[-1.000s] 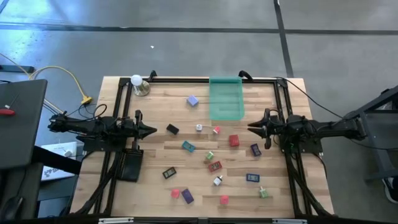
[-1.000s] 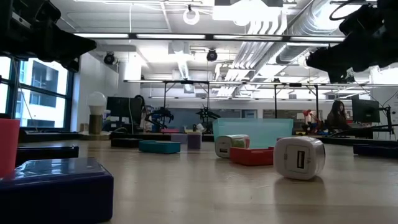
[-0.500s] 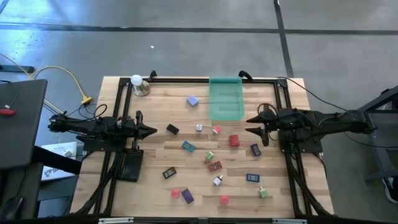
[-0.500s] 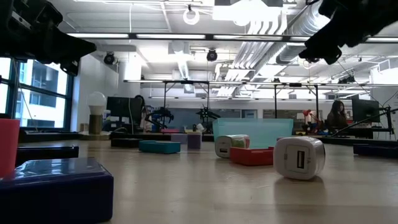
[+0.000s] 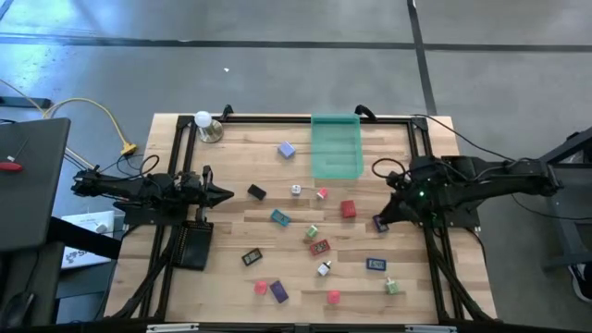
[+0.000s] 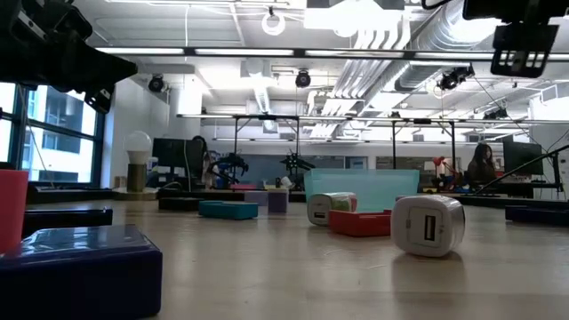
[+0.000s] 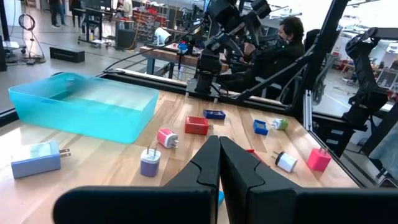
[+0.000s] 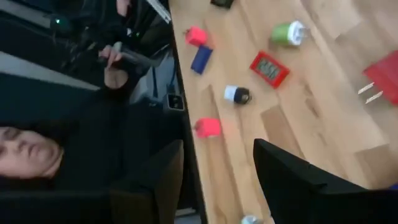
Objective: Pick & Place Office items
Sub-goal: Put the red charger adapter into the green bin
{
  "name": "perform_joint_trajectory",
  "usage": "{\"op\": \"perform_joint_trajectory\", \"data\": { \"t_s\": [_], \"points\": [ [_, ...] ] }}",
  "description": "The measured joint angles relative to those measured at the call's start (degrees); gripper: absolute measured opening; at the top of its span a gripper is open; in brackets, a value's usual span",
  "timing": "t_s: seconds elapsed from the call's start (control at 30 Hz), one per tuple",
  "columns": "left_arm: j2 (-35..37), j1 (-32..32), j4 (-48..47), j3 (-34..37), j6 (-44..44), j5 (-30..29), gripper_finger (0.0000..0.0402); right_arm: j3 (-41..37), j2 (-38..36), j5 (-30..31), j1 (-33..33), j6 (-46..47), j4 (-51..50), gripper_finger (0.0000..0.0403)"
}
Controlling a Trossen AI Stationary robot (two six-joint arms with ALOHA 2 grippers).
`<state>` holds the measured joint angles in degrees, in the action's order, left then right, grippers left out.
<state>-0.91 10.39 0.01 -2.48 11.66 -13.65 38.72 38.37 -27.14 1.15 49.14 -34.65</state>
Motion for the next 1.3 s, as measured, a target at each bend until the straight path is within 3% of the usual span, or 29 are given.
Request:
{"op": "perform_joint_trajectory", "data": {
  "t_s": [0.27,0.57,0.7,0.87,1.07,1.3],
  "points": [
    [0.00,0.02,-0.18,0.00,-0.02,0.00,0.0001,0.00,0.42,17.04,-0.02,-4.15,3.19,0.0185],
    [0.00,0.02,-0.35,0.00,-0.04,-0.02,0.0001,0.02,4.15,29.65,-0.54,-7.73,9.81,0.0185],
    [0.00,0.01,-0.37,0.00,1.13,-0.02,0.0001,-0.17,5.59,30.92,-0.90,-5.85,11.30,0.0185],
    [0.00,0.00,-0.40,0.00,1.97,-0.02,0.0001,-0.30,8.13,29.62,1.29,-12.85,12.04,0.0185],
    [0.00,0.02,-0.40,0.02,2.10,-0.04,0.0001,-0.24,9.05,43.35,4.16,-18.36,13.75,0.0186],
    [0.00,0.00,-0.41,0.02,2.10,-0.04,0.0001,-0.24,8.74,44.68,6.31,-21.42,13.95,0.0229]
  ]
}}
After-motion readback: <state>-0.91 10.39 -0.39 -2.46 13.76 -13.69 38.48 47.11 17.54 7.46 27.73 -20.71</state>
